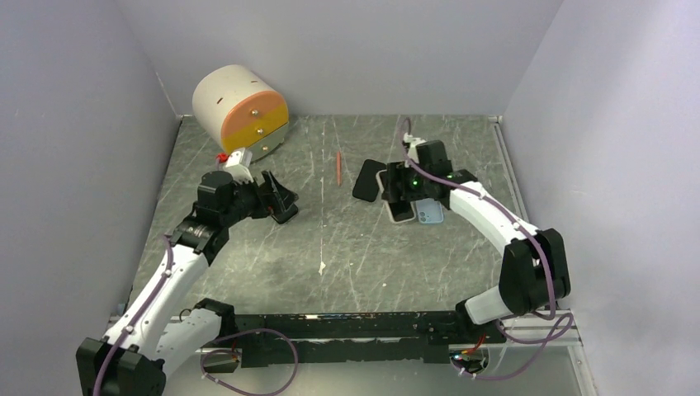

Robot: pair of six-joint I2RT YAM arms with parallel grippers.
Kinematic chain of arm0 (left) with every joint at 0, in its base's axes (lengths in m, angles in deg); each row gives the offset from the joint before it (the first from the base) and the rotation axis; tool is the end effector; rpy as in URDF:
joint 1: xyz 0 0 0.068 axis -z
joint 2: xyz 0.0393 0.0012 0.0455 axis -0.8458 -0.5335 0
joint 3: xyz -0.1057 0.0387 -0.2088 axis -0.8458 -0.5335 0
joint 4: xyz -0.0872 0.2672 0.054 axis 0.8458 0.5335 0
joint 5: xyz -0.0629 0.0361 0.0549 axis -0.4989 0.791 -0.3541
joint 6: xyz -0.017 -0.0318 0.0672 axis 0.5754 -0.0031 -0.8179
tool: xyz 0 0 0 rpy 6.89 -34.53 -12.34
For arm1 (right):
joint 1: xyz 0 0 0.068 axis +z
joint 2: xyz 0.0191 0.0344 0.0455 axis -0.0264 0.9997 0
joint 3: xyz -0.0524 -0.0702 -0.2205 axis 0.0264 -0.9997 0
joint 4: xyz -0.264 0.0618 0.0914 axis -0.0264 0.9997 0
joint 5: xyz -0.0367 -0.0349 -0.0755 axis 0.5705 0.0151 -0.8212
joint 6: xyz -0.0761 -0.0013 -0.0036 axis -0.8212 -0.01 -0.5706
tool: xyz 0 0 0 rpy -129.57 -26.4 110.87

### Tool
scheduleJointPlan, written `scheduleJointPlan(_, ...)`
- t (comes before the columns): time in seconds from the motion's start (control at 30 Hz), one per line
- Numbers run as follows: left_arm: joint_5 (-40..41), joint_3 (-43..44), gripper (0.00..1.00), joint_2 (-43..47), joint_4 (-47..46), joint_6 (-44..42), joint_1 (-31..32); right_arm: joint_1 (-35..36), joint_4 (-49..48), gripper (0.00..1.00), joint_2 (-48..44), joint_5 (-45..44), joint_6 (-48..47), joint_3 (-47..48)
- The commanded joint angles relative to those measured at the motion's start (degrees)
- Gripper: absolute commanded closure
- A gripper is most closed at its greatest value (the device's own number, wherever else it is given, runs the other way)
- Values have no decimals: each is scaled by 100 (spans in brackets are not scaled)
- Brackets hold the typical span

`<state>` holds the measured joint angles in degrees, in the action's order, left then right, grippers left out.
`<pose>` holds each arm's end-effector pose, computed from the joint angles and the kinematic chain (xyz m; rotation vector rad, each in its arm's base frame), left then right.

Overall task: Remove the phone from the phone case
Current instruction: Pick up the phone at the center of the board.

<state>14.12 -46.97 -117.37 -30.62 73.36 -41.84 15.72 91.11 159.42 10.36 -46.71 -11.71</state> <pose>0.2629 -0.0923 0.2569 -0.0965 2.0418 -0.7831 0.3397 0.1182 0.1880 -0.2237 2.4192 0.4577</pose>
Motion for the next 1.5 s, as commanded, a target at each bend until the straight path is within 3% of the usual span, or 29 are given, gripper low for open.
scheduleJointPlan(0.0, -451, 245, 6, -280, -410, 553, -24, 786, -1315, 81, -172, -160, 624, 27)
scheduleJointPlan(0.23, -731, 288, 6, -786, -930, 1128, -10, 1966, -2334, 82, 22, -419, 993, -27)
scheduleJointPlan(0.47, -979, 257, 6, -1166, -1430, 1564, 64, 2629, -2708, 82, 260, -359, 890, 245)
scheduleJointPlan(1.03, -1013, 163, 18, -1649, -1802, 1859, 489, 3058, -3074, 83, 534, 7, 538, 623)
scheduleJointPlan(1.23, -1147, 141, 33, -1769, -2111, 2012, 508, 3084, -3010, 83, 585, 131, 352, 761)
scheduleJointPlan(1.3, -1164, 207, 44, -1796, -2163, 2003, 504, 3076, -2932, 82, 577, 50, 303, 786)
scheduleJointPlan(1.37, -1109, 259, 62, -1787, -2196, 2061, 498, 3084, -2949, 78, 503, 43, 282, 739)
scheduleJointPlan(1.47, -962, 292, 74, -1713, -2297, 2043, 487, 3083, -3024, 67, 380, 16, 218, 589)
